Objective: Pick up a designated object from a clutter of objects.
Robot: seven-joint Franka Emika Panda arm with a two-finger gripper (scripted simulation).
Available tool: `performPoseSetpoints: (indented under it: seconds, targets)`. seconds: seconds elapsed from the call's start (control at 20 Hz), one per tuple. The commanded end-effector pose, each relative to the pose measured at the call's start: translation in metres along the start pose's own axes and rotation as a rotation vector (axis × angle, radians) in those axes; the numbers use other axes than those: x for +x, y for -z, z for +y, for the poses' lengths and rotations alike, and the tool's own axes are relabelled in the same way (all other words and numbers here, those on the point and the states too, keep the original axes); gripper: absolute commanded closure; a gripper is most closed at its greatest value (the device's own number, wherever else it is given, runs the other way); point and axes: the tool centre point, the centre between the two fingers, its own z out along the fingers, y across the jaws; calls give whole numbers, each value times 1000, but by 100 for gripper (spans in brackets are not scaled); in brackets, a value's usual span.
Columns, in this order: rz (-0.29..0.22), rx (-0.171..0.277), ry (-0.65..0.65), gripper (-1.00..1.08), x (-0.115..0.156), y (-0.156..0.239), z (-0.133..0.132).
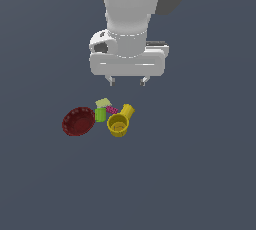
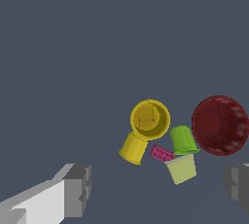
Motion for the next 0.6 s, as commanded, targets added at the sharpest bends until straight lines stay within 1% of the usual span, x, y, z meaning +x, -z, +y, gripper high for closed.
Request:
performPoseSetpoints:
  seconds: [0.0, 0.15, 0.35, 0.55]
  targets:
    - [0, 0, 0, -92, 0, 0, 0]
    - [7, -5, -8, -92, 1, 3, 5]
    - [30, -21, -36, -92, 2, 13, 23]
    - [34, -24, -41, -92, 2, 15, 25]
